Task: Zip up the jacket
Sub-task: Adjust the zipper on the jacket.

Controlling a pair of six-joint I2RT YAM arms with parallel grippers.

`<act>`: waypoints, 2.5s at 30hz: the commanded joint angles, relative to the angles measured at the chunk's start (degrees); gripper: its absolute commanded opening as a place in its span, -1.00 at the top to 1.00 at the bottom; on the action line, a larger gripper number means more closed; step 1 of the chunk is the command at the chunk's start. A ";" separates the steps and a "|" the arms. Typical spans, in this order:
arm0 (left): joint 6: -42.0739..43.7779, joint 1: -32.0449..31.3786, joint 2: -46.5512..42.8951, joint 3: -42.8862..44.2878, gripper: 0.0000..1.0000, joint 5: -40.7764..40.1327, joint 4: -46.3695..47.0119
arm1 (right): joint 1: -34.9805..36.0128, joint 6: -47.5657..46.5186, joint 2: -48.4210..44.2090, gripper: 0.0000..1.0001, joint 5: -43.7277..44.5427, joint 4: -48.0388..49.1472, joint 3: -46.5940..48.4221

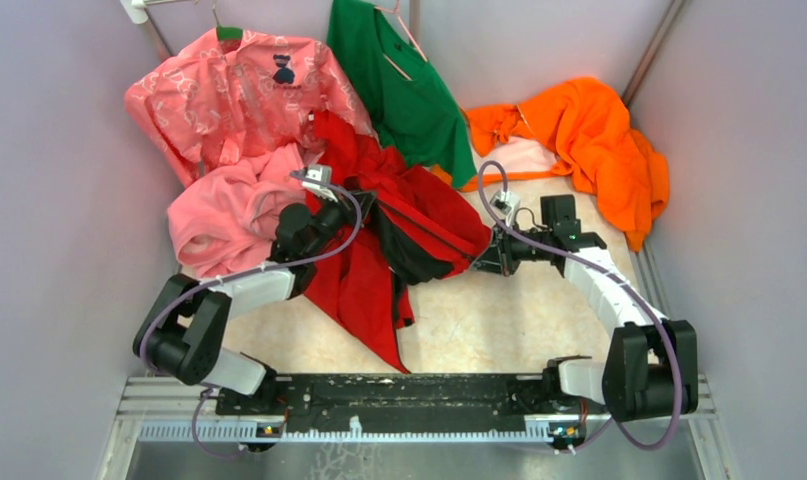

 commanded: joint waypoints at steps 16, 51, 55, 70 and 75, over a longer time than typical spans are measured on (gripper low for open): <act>0.05 5.08 -3.43 -1.07 1.00 -3.27 5.56 | -2.86 -5.85 -2.41 1.00 7.86 -7.36 2.29; -2.57 4.23 -0.63 4.47 1.00 16.37 2.70 | -2.89 -19.73 -7.59 0.50 11.19 -10.88 3.46; -3.40 3.94 0.17 6.84 1.00 18.21 -1.65 | -2.86 -28.39 -14.50 0.41 4.87 -9.97 -0.09; -7.57 3.86 1.92 13.43 1.00 21.98 -15.41 | -2.85 -64.11 -19.60 0.08 2.13 -17.16 -8.24; -11.93 3.85 2.64 15.48 1.00 22.74 -20.11 | -2.58 -57.16 -19.81 -0.07 3.61 -10.85 -9.70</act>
